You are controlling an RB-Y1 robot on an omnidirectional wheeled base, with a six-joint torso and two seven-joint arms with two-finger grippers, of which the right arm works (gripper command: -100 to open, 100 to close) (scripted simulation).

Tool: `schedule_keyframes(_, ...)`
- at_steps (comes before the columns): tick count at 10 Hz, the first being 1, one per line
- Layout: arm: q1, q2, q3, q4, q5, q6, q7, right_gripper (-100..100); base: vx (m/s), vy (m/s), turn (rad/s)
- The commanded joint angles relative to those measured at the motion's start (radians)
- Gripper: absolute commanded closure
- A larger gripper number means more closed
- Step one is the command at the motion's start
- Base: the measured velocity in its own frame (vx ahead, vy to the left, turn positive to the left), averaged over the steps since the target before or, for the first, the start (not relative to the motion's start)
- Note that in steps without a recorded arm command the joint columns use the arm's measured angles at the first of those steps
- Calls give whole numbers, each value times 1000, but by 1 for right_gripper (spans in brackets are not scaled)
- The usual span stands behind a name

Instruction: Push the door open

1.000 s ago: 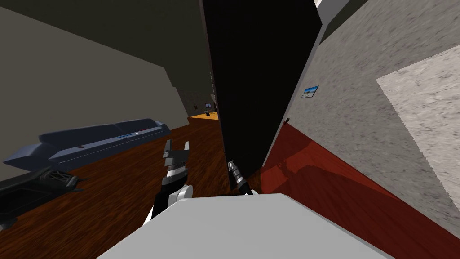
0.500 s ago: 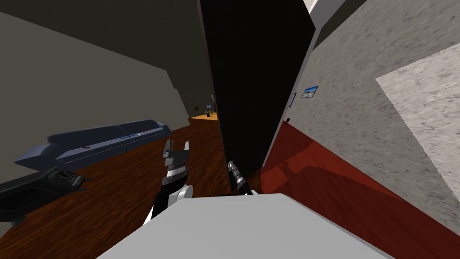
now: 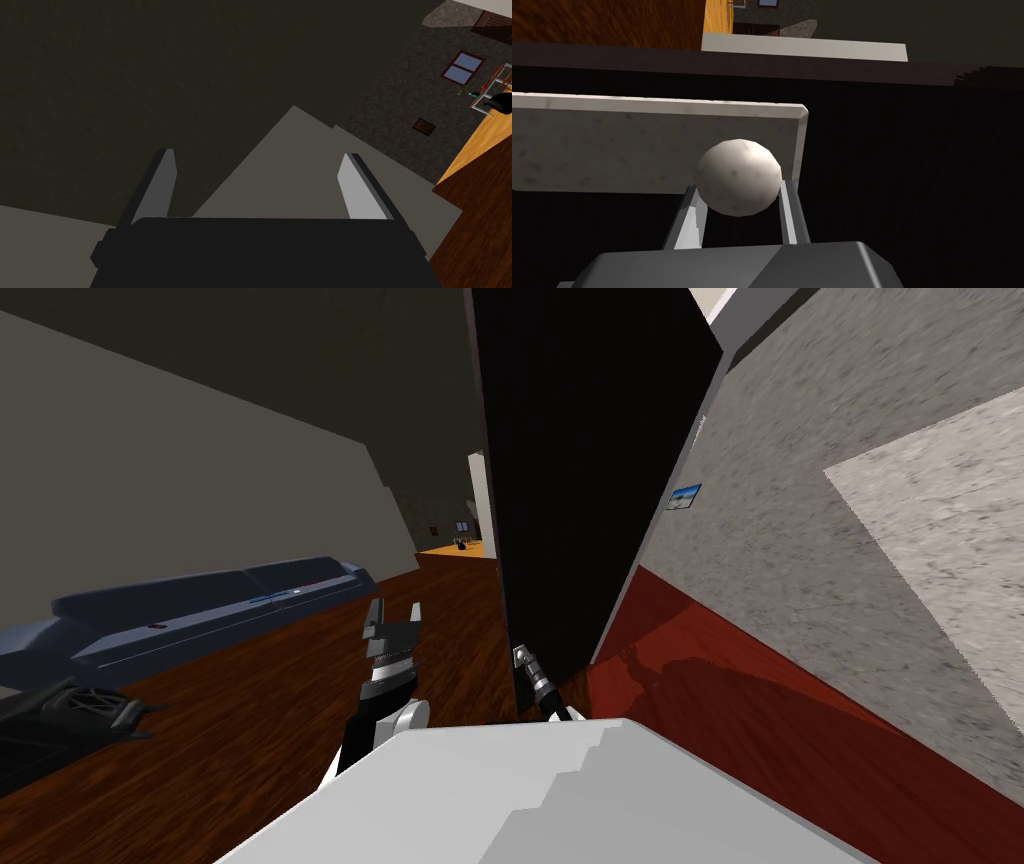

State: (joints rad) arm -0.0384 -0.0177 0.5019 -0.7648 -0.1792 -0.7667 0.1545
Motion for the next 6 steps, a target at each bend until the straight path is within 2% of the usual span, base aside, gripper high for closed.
schedule_keyframes(1,4,-9,-19,-4,-8,-1,3,100,147,140,-35)
schedule_keyframes(3,-2,2,-46,-3,-20,0,6,100,175,184,-82)
schedule_keyframes(6,-8,42,-78,-2,-34,2,9,100,150,150,-71)
